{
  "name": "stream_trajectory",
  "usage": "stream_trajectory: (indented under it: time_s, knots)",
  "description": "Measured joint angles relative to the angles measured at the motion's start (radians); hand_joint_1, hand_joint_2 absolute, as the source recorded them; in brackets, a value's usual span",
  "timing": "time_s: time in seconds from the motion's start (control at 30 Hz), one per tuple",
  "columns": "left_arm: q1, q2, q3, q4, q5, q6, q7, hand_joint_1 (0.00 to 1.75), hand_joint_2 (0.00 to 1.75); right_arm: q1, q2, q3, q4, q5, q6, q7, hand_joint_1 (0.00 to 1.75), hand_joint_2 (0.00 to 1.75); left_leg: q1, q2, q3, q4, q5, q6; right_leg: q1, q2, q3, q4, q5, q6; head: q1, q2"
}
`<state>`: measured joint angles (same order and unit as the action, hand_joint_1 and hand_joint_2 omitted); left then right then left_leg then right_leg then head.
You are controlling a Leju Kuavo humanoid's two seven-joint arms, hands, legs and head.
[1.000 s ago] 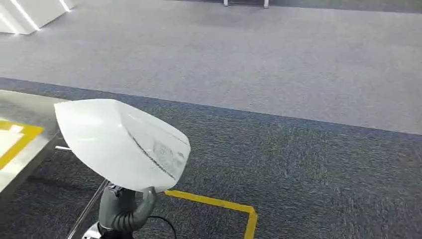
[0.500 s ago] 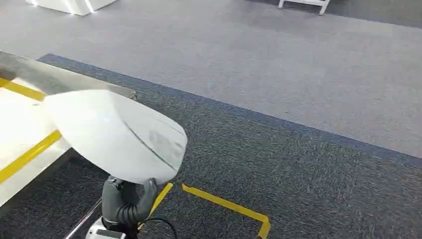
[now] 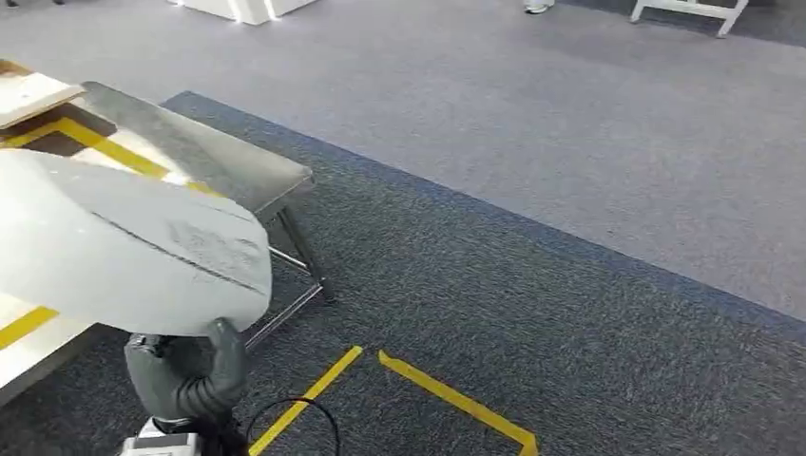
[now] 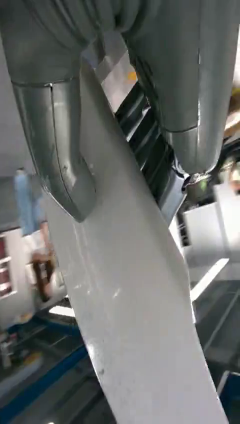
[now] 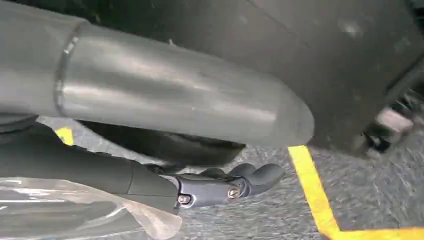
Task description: Take the parts from the cabinet and place them on the table.
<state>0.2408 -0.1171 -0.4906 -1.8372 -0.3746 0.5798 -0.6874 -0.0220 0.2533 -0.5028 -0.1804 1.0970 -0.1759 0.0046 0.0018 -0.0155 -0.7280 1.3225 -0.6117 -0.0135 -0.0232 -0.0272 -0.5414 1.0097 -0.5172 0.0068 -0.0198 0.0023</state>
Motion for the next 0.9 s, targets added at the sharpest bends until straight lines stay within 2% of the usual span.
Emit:
stream_trajectory:
  time_s: [0.03,0.07,0.1,0.13,0.17,0.2,0.27,0.3,0.33,0.37,0.4,0.43,0.47,0.5,0.53,0.57,0.6,0.63,0.67,0.7,0.73,0.8,0.83,0.87,0.9]
  knots:
    - [0.014,0.004,0.002,-0.002,-0.004,0.013,0.0,1.75,1.75,0.002,0.002,0.002,0.0,0.013,0.001,-0.001,0.0,0.0,0.003,0.003,-0.004,0.005,0.012,-0.002,0.0,-0.015,0.004,0.0,-0.004,0.001,0.0,0.0]
    - [0.025,0.007,0.003,-0.006,-0.008,0.027,0.003,1.75,1.75,0.003,0.004,0.008,0.0,0.026,-0.001,-0.008,0.0,0.0,0.005,0.007,0.012,-0.03,0.044,-0.003,0.0,-0.028,0.009,0.0,-0.007,0.002,0.0,0.0]
    - [0.035,0.011,0.003,-0.012,-0.012,0.04,0.01,1.75,1.75,0.004,0.008,0.012,0.0,0.035,-0.005,-0.016,0.0,0.0,0.006,0.015,0.047,-0.104,0.092,-0.003,0.0,-0.041,0.015,0.0,-0.012,0.003,0.0,0.0]
    - [0.043,0.013,0.003,-0.02,-0.013,0.051,0.017,1.75,1.75,0.003,0.012,0.016,0.0,0.043,-0.01,-0.024,0.0,0.0,0.006,0.036,0.094,-0.198,0.139,0.0,0.0,-0.052,0.023,0.0,-0.017,0.006,0.0,0.0]
    - [0.047,0.016,0.003,-0.026,-0.013,0.056,0.019,1.75,1.75,0.001,0.015,0.019,0.0,0.045,-0.012,-0.027,0.0,0.0,0.002,0.08,0.129,-0.269,0.152,0.004,0.002,-0.061,0.029,-0.001,-0.024,0.013,0.0,0.0]
    - [0.048,0.018,0.002,-0.028,-0.013,0.058,0.02,1.75,1.75,0.001,0.016,0.023,0.0,0.046,-0.012,-0.029,0.0,0.0,-0.012,0.096,0.137,-0.287,0.138,0.009,0.01,-0.072,0.028,0.002,-0.031,0.023,-0.002,0.0]
    - [0.058,0.02,0.001,-0.036,-0.013,0.061,0.023,1.75,1.75,-0.002,0.018,0.029,0.0,0.048,-0.013,-0.03,0.0,0.0,-0.01,0.077,0.134,-0.283,0.133,0.021,0.011,-0.093,0.032,-0.004,-0.037,0.03,0.002,0.0]
    - [0.064,0.022,0.001,-0.038,-0.013,0.064,0.027,1.75,1.75,-0.003,0.018,0.032,0.0,0.053,-0.013,-0.035,0.0,0.0,-0.011,0.065,0.133,-0.283,0.131,0.026,0.011,-0.106,0.052,-0.01,-0.037,0.032,0.002,0.0]
    - [0.068,0.023,0.002,-0.044,-0.013,0.067,0.032,1.75,1.75,-0.006,0.019,0.035,0.0,0.06,-0.015,-0.041,0.0,0.0,-0.005,0.05,0.138,-0.293,0.137,0.035,0.011,-0.11,0.056,-0.01,-0.042,0.041,0.0,0.0]
    - [0.073,0.023,0.001,-0.05,-0.013,0.071,0.034,1.75,1.75,-0.007,0.019,0.04,-0.001,0.068,-0.016,-0.045,0.0,0.0,0.0,0.042,0.14,-0.295,0.139,0.04,0.009,-0.053,0.045,0.006,-0.058,0.046,0.005,0.0]
    - [0.072,0.023,0.0,-0.053,-0.016,0.077,0.034,1.75,1.75,-0.009,0.019,0.045,-0.001,0.075,-0.016,-0.051,0.0,0.0,0.002,0.033,0.14,-0.295,0.14,0.046,0.007,-0.006,0.02,0.058,-0.09,0.045,0.011,0.0]
    - [0.073,0.023,0.0,-0.056,-0.022,0.084,0.034,1.75,1.75,-0.01,0.02,0.05,-0.001,0.079,-0.014,-0.053,0.0,0.0,0.002,0.023,0.139,-0.295,0.139,0.049,0.007,0.013,-0.019,0.136,-0.126,0.045,0.014,0.0]
    - [0.076,0.023,-0.001,-0.059,-0.028,0.089,0.035,1.75,1.75,-0.009,0.02,0.054,0.0,0.082,-0.01,-0.052,0.0,0.0,0.002,0.012,0.139,-0.295,0.138,0.051,0.007,0.02,-0.064,0.221,-0.158,0.045,0.014,0.0]
    - [0.078,0.024,-0.001,-0.06,-0.034,0.093,0.04,1.75,1.75,-0.008,0.02,0.058,0.0,0.086,-0.007,-0.045,0.0,0.0,0.001,-0.002,0.14,-0.294,0.137,0.053,0.009,0.023,-0.106,0.291,-0.176,0.045,0.014,0.0]
    - [0.08,0.025,-0.001,-0.06,-0.038,0.098,0.054,1.75,1.75,-0.011,0.02,0.06,0.0,0.094,-0.001,-0.033,0.0,0.0,0.0,-0.017,0.142,-0.294,0.136,0.053,0.01,0.025,-0.127,0.311,-0.162,0.045,0.014,0.0]
    - [0.08,0.026,-0.002,-0.06,-0.038,0.102,0.061,1.75,1.75,-0.014,0.02,0.064,0.0,0.1,0.009,-0.022,0.0,0.0,0.001,-0.031,0.145,-0.294,0.135,0.053,0.011,0.026,-0.122,0.284,-0.128,0.043,0.014,0.0]
    - [0.081,0.026,-0.003,-0.06,-0.04,0.105,0.066,1.75,1.75,-0.016,0.02,0.068,-0.001,0.104,0.018,-0.016,0.0,0.0,0.001,-0.048,0.148,-0.294,0.134,0.053,0.011,0.029,-0.097,0.216,-0.077,0.04,0.015,0.0]
    - [0.08,0.026,-0.004,-0.06,-0.042,0.106,0.069,1.75,1.75,-0.016,0.02,0.071,-0.001,0.107,0.027,-0.014,0.0,0.0,0.002,-0.063,0.151,-0.294,0.133,0.051,0.01,0.04,-0.062,0.128,-0.025,0.038,0.015,0.0]
    - [0.081,0.026,-0.005,-0.06,-0.042,0.108,0.07,1.75,1.75,-0.014,0.02,0.076,0.0,0.108,0.032,-0.013,0.0,0.0,0.002,-0.075,0.151,-0.293,0.13,0.047,0.006,0.08,-0.032,0.048,0.014,0.036,0.016,0.0]
    - [0.08,0.027,-0.005,-0.06,-0.042,0.108,0.07,1.75,1.75,-0.013,0.021,0.079,0.001,0.108,0.034,-0.01,0.0,0.0,-0.004,-0.085,0.145,-0.287,0.13,0.041,0.001,0.133,-0.025,0.026,0.0,0.034,0.016,0.0]
    - [0.08,0.028,-0.005,-0.06,-0.042,0.109,0.071,1.75,1.75,-0.014,0.021,0.081,0.001,0.108,0.034,-0.01,0.0,0.0,0.0,-0.098,0.138,-0.284,0.132,0.037,0.0,0.125,-0.005,0.01,-0.007,0.032,0.015,0.0]
    - [0.084,0.029,-0.004,-0.06,-0.055,0.115,0.071,1.75,1.75,-0.014,0.023,0.082,0.001,0.108,0.051,-0.007,0.0,0.0,0.007,-0.118,0.133,-0.291,0.14,0.023,0.007,0.108,-0.007,0.012,-0.005,0.025,0.016,0.0]
    - [0.087,0.029,-0.003,-0.061,-0.063,0.117,0.071,1.75,1.75,-0.014,0.024,0.083,0.001,0.113,0.052,-0.006,0.0,0.0,0.005,-0.131,0.131,-0.29,0.139,0.019,0.001,0.095,-0.003,0.007,-0.002,0.019,0.015,0.0]
    - [0.093,0.029,-0.001,-0.067,-0.067,0.118,0.072,1.75,1.75,-0.014,0.03,0.084,0.001,0.124,0.051,0.0,0.0,0.0,0.004,-0.104,0.131,-0.281,0.131,0.016,-0.003,0.081,0.002,0.001,0.0,0.012,0.016,0.0]
    - [0.097,0.029,0.0,-0.075,-0.068,0.121,0.072,1.75,1.75,-0.011,0.029,0.085,0.001,0.137,0.05,0.007,0.0,0.0,-0.001,-0.047,0.117,-0.247,0.107,0.009,-0.002,0.067,0.006,0.0,-0.003,0.003,0.001,0.0]
